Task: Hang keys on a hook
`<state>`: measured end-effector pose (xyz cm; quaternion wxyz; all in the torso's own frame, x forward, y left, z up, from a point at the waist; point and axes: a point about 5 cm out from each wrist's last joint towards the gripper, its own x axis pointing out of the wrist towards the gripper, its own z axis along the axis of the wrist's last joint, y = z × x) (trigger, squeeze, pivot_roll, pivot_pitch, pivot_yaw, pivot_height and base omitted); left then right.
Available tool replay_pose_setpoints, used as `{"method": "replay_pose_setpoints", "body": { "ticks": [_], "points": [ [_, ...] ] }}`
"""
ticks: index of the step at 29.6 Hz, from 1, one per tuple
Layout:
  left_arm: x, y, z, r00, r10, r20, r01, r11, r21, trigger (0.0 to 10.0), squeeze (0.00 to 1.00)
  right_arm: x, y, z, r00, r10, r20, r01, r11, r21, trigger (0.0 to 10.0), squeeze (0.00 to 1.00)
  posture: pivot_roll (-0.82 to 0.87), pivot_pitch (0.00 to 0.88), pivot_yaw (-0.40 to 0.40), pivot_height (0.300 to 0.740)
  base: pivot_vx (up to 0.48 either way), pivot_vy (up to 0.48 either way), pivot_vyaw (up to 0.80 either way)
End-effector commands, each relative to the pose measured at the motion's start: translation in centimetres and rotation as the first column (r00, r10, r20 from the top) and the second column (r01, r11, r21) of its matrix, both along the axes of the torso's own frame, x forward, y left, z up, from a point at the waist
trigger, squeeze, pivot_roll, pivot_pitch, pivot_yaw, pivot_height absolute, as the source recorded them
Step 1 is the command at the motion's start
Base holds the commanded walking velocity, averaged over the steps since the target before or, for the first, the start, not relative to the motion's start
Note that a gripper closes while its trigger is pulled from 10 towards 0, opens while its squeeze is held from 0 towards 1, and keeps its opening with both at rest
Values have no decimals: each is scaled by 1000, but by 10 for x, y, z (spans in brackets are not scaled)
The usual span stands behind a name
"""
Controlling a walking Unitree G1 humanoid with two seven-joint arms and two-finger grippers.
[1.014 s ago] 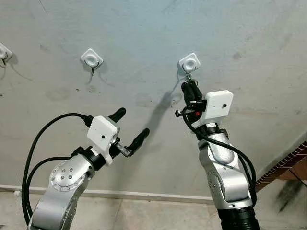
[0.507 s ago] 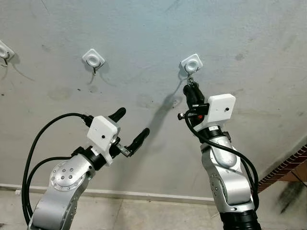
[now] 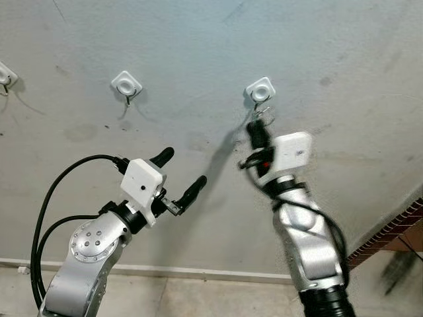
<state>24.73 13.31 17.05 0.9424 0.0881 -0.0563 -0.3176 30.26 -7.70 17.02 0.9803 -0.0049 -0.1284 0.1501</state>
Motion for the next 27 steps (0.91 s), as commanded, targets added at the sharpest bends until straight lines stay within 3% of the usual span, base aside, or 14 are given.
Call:
{"method": "replay_pose_setpoints", "body": {
  "ticks": [1, 9, 27],
  "points": [
    [1, -2, 1, 1000, -6, 2, 6, 1000, 8, 10000, 0, 1, 13, -22, 992, 47, -114, -54, 997, -59, 10000, 0, 263, 18, -37, 740, 0, 0, 0],
    [1, -2, 1, 1000, 0, 4, 0, 1000, 9, 10000, 0, 10, 30, -18, 992, 87, -93, -95, 992, -80, 10000, 0, 273, 17, -43, 740, 0, 0, 0],
    [2, -2, -1, 1000, -6, 2, 5, 1000, 12, 10000, 0, 11, 34, -29, 987, 89, -136, -98, 993, -59, 10000, 0, 270, 10, -43, 740, 0, 0, 0]
  ]
}}
